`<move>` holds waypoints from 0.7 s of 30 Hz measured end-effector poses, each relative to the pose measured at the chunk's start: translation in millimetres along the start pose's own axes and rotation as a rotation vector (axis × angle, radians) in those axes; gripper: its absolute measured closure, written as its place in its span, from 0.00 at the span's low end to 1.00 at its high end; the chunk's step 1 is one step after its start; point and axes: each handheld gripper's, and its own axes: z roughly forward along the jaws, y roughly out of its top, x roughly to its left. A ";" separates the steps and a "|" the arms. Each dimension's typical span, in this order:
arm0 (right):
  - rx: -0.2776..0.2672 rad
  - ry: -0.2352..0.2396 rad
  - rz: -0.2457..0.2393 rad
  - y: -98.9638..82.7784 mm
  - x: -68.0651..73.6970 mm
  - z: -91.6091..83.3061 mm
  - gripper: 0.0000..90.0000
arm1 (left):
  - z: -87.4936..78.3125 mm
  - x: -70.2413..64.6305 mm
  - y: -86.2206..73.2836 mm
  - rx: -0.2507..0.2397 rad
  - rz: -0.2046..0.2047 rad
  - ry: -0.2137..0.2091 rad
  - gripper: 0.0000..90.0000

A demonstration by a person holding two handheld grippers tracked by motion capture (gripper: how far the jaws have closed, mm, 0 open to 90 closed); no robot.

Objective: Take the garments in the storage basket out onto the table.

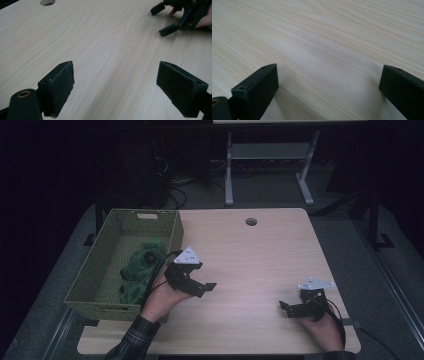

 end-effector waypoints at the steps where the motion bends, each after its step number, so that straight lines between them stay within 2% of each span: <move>1: 0.000 0.000 0.000 0.0 0.0 0.0 0.02 | -2.1 1.0 1.1 0.001 0.004 0.000 0.16; 7: 0.000 0.000 0.001 0.0 0.1 0.0 0.02 | -17.2 8.1 5.9 -0.017 -0.006 0.035 0.16; 21: 0.001 0.000 0.001 0.0 0.1 -0.1 0.02 | -41.5 23.3 2.0 -0.022 -0.023 0.087 0.16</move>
